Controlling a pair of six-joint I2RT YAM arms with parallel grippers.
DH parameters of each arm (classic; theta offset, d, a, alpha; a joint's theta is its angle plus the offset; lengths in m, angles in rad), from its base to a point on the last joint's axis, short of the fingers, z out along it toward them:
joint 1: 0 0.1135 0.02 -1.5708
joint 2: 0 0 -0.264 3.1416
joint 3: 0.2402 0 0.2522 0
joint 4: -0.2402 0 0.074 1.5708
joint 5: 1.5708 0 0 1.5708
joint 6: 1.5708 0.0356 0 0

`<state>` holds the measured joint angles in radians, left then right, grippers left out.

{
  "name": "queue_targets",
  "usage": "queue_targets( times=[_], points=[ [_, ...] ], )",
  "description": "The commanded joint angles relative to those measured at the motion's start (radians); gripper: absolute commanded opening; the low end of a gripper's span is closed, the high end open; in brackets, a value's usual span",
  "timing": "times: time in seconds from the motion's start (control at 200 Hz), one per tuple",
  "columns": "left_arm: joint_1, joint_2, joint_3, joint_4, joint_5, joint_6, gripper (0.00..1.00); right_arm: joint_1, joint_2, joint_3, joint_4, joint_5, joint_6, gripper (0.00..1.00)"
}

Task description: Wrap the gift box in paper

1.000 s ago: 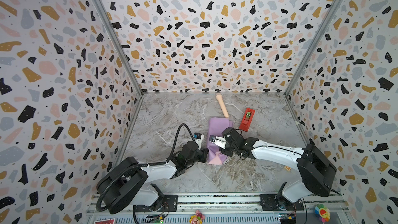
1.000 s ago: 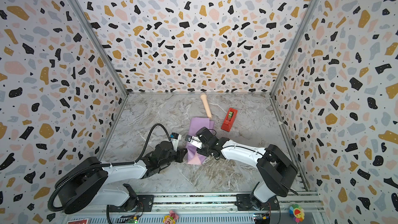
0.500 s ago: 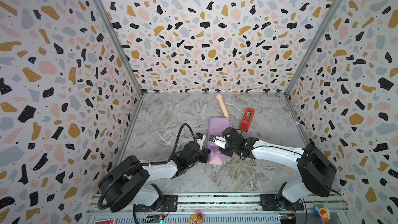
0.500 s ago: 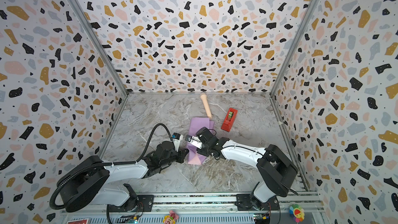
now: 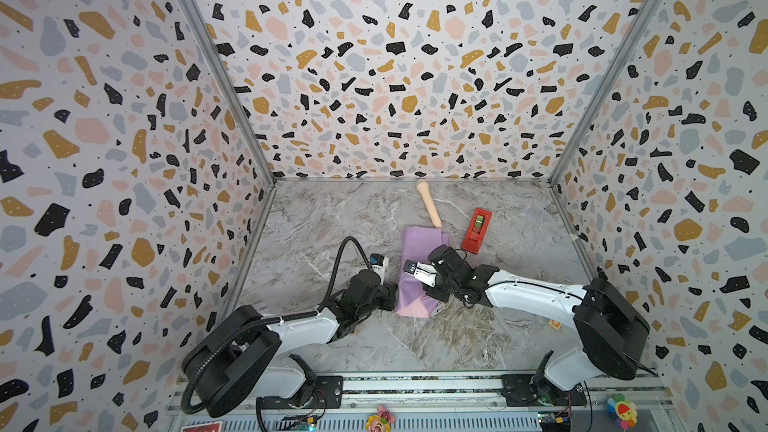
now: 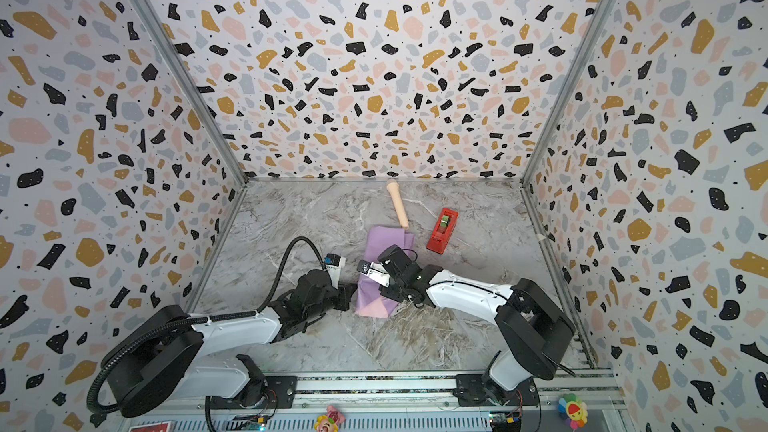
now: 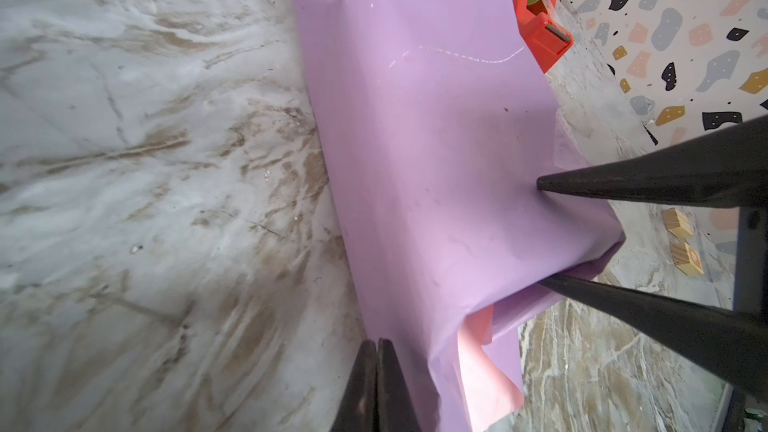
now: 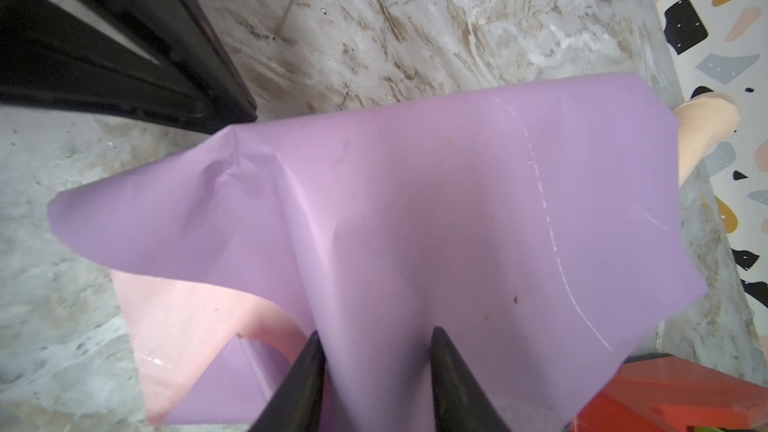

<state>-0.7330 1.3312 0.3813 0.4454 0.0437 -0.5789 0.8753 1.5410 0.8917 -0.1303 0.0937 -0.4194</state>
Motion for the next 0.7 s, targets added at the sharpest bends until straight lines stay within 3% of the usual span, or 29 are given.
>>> queue_targets(
  times=[0.0,0.696],
  points=[
    [0.001,0.014,0.052,0.037,0.029,0.017,0.05,-0.005,0.029,-0.027,-0.119,-0.009,0.042,0.4],
    [-0.044,0.042,0.041,0.116,0.068,0.002,0.05,-0.006,0.034,-0.037,-0.134,-0.024,0.053,0.4]
  ],
)
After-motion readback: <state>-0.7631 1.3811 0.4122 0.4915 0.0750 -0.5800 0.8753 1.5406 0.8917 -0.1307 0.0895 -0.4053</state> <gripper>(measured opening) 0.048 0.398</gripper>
